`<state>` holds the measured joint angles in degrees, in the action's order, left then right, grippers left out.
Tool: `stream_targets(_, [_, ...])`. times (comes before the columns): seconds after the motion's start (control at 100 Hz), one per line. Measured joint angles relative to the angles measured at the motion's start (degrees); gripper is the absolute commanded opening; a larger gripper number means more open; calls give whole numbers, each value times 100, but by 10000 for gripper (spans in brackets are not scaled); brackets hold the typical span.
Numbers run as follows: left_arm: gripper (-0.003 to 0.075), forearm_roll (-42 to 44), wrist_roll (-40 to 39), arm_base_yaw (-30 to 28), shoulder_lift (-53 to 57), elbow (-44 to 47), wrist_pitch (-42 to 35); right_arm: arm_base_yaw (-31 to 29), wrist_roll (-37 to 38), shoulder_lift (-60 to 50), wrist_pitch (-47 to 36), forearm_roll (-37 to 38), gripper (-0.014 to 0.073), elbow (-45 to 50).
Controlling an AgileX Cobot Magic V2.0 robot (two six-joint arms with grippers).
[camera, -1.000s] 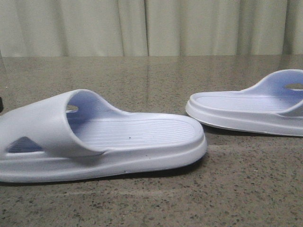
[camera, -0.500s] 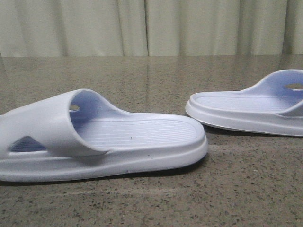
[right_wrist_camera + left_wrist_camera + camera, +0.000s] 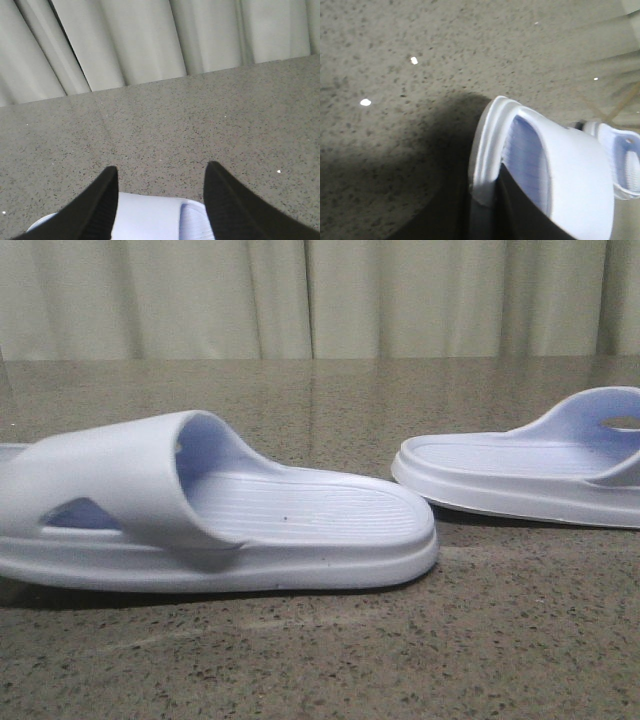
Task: Insert blue slippers together front up
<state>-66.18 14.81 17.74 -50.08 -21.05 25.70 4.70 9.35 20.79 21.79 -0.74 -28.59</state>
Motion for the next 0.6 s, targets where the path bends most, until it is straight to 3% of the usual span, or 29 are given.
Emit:
stream_targets(0.48, [16, -913, 328, 0, 1062, -458, 57, 0, 12, 0, 394, 413, 330, 0])
stream_targets(0.6, [16, -965, 328, 0, 1167, -574, 131, 0, 533, 114, 727, 887, 330, 0])
